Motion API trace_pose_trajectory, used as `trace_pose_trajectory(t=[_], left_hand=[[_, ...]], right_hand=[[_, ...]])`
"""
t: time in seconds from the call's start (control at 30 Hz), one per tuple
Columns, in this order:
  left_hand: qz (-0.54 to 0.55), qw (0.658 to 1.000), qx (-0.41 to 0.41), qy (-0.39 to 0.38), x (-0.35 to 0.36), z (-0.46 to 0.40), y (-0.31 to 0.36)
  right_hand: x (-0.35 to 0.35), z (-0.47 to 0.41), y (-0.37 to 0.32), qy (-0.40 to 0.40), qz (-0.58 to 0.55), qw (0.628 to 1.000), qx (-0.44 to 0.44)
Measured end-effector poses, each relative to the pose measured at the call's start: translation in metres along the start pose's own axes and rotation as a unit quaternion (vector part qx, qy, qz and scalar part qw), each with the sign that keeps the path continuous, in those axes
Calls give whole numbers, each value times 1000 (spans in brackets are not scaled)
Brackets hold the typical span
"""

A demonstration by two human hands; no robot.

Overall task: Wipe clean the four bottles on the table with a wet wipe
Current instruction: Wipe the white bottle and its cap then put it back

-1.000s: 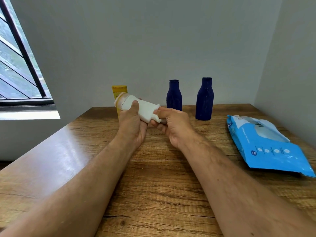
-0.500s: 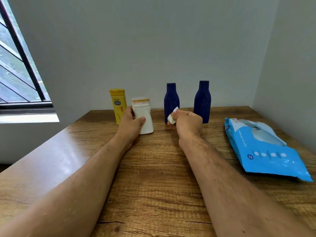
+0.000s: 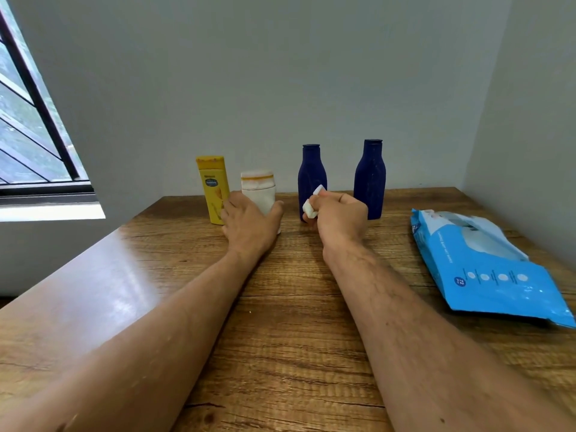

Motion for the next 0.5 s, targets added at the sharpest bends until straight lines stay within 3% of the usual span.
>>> trace_pose_trajectory(t=[0.2, 0.5], left_hand=[[-73, 997, -6, 3, 2, 2, 2], [-67, 998, -7, -17, 10, -5, 0]], right_hand=[[-3, 3, -2, -4, -8, 1000, 2], [-7, 1, -6, 6, -11, 1000, 1]])
Point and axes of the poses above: each hand's wrist, its own z-axis away from the middle knuckle, its own x-axis out of the palm, y = z × x, the point moved 7 cm from there along -z, towards the middle knuckle, and after that the axes turned 14 degrees about x, right-handed, at the moved point
